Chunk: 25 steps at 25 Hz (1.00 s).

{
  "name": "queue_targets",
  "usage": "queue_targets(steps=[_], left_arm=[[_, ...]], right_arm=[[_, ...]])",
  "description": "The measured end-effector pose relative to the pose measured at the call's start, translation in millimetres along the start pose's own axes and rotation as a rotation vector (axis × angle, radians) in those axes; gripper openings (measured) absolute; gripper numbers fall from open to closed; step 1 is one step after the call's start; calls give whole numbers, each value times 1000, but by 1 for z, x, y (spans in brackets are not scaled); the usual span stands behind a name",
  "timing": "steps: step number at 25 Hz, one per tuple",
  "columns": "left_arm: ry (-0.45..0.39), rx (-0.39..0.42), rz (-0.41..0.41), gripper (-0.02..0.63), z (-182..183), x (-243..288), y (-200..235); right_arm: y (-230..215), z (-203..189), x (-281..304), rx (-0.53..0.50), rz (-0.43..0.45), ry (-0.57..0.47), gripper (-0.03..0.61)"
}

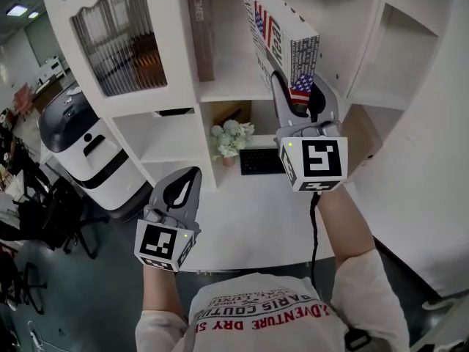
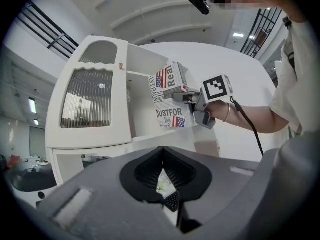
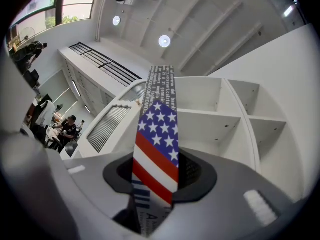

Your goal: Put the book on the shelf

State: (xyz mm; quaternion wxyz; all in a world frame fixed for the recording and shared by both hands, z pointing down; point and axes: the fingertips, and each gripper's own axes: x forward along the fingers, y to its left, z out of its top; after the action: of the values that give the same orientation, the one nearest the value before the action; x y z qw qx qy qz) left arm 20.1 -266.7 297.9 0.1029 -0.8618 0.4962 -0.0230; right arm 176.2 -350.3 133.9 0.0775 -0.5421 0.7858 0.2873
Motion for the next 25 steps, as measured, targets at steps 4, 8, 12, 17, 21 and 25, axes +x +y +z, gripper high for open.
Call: queue_targets(steps=[4,8,12,17,21,25], left_arm=[[18,-5,19,6,-8,5,-4],[42,-7,16,6,-16,11,-6],[43,-1,17,6,-18,17,4],[37,4,20,6,-20,26,24],[43,17,13,6,-25,30,38],[58,-2,23,6,-35,34,56]], right_arm=[[-4,-17,34,-9,16,47,152],[-6,-35,61,22,4,109,152],[-1,-42,82,11,7,153,152],[14,-54,110,-45,-3,201,152],[30,-65,130,-101,-1,237,155],[34,-76,145,-86,-4,279,155]])
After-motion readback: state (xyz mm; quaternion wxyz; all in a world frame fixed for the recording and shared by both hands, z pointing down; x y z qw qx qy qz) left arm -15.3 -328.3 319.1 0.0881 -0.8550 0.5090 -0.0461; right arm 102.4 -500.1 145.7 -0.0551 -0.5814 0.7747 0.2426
